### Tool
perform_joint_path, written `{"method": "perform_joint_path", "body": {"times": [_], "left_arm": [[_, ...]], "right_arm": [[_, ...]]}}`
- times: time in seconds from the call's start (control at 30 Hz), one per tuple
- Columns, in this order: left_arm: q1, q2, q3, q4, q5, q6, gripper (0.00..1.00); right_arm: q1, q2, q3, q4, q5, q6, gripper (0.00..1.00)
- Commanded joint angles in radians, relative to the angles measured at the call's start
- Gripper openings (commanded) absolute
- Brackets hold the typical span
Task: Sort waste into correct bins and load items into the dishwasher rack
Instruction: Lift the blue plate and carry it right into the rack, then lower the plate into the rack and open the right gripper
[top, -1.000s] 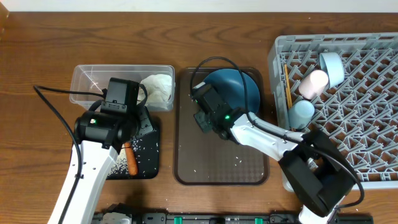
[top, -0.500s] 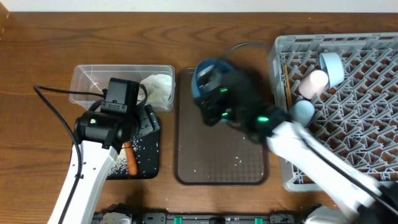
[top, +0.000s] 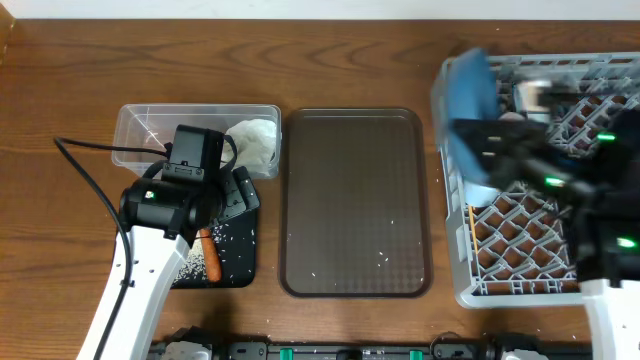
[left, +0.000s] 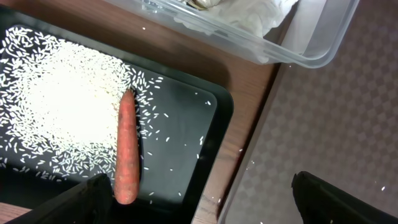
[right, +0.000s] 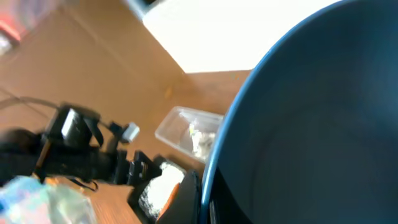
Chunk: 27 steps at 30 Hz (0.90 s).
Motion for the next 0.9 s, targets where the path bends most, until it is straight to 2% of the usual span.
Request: {"method": "perform_joint_path", "body": {"times": [0.0, 0.1, 0.27, 0.57, 0.87], "left_arm": [[0.005, -0.004, 0.008, -0.003, -0.005, 0.004, 0.99], [0.005, -0.004, 0.008, -0.003, -0.005, 0.004, 0.98], [0.005, -0.004, 0.008, -0.003, -0.005, 0.004, 0.98], [0.005, -0.004, 0.008, -0.003, -0.005, 0.004, 0.98], [0.005, -0.004, 0.008, -0.003, -0.005, 0.004, 0.98]], "right_arm": [[-0.184, 0.017, -0.003, 0.000, -0.340, -0.005, 0.01], [-0.332, 0.070, -0.011, 0.000, -0.510, -0.033, 0.01], [-0.508, 0.174, -0.058, -0.082, -0.509, -0.105, 0.01], [-0.628, 0.391, -0.138, -0.042, -0.509, -0.200, 0.01], [-0.735, 0.524, -0.138, -0.018, -0.509, -0.198, 0.01]]}}
